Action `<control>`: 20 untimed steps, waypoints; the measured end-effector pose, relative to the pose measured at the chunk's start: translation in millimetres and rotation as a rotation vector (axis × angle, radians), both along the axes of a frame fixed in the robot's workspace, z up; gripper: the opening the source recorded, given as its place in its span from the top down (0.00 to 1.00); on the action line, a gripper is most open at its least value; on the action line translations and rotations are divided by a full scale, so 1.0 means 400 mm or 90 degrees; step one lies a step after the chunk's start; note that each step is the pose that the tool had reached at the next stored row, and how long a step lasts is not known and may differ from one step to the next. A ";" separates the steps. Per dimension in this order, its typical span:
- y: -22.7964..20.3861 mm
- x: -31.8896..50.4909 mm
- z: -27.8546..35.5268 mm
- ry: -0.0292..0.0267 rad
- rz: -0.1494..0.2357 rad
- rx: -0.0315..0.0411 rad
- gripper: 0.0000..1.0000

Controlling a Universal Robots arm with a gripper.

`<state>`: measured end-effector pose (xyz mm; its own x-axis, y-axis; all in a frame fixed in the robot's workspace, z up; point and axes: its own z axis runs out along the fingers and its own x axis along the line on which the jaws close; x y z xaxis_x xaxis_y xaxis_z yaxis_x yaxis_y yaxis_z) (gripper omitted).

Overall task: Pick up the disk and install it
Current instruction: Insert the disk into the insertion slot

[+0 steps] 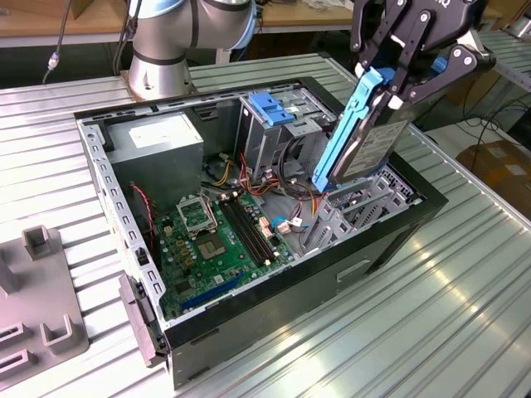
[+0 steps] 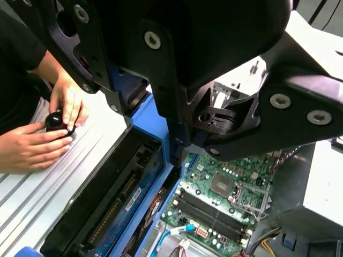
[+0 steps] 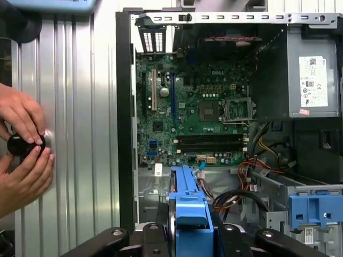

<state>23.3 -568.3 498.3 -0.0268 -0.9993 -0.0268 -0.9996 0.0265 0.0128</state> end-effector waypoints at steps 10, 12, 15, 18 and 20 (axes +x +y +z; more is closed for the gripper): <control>-0.002 0.067 -0.015 -0.0068 0.000 0.0000 0.63; -0.002 0.072 -0.018 -0.0121 0.000 -0.0002 0.63; -0.003 0.079 -0.030 -0.0129 -0.006 -0.0003 0.63; -0.002 0.086 -0.045 -0.0129 -0.013 -0.0003 0.63; -0.003 0.086 -0.049 -0.0130 -0.013 -0.0002 0.63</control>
